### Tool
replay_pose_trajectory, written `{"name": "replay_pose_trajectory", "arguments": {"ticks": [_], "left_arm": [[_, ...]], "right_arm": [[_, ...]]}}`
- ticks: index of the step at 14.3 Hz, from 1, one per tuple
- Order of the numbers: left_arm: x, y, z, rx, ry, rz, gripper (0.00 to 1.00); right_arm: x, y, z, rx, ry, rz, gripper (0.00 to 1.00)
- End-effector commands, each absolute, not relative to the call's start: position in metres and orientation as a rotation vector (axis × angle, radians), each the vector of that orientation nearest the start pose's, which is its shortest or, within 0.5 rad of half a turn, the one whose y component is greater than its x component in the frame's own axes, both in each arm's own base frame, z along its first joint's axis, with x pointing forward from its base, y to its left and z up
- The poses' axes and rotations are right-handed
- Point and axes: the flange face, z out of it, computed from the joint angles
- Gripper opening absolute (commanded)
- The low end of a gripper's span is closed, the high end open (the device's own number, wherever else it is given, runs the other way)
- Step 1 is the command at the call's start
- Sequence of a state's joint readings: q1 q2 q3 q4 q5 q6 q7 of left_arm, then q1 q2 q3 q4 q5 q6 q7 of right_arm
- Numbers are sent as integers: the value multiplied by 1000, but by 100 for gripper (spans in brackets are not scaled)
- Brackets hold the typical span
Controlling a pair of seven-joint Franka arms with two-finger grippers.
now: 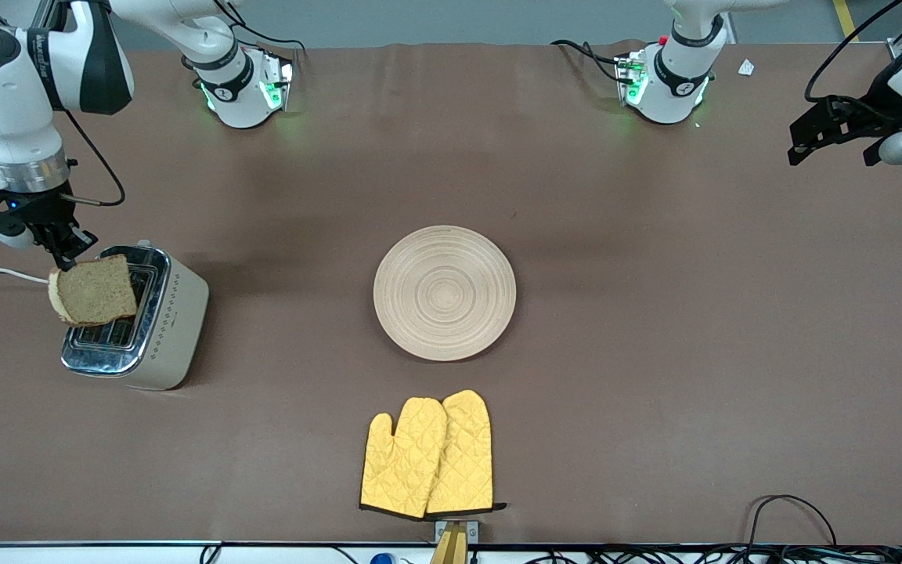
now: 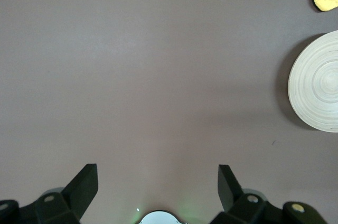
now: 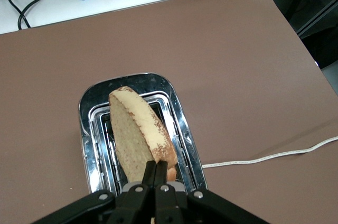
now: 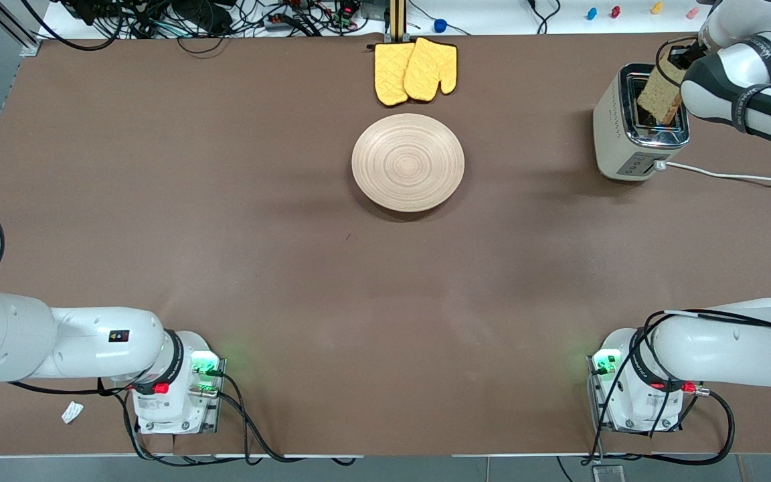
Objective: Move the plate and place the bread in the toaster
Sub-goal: 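Lower the bread into the toaster slot and open the right gripper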
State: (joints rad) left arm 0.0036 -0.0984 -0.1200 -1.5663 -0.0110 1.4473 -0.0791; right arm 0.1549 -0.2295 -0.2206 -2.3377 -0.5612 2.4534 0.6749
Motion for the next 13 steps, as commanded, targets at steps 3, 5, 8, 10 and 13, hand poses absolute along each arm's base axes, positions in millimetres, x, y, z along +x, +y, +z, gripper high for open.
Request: {"name": "replay_pose_trajectory", "arguments": {"ticks": [3, 5, 8, 10, 13], "left_arm": [[504, -63, 669, -3130, 81, 43, 100], [504, -63, 669, -3130, 81, 43, 100], [504, -63, 669, -3130, 81, 43, 100], [505, -63, 668, -3130, 81, 46, 100], [504, -63, 670, -3130, 81, 43, 100]], "right_arm": [[515, -24, 458, -3252, 653, -748, 0], [519, -17, 456, -3240, 678, -751, 0], [531, -13, 458, -3241, 673, -766, 0], [539, -12, 461, -3245, 663, -778, 0], [541, -12, 461, -3246, 665, -779, 0]]}}
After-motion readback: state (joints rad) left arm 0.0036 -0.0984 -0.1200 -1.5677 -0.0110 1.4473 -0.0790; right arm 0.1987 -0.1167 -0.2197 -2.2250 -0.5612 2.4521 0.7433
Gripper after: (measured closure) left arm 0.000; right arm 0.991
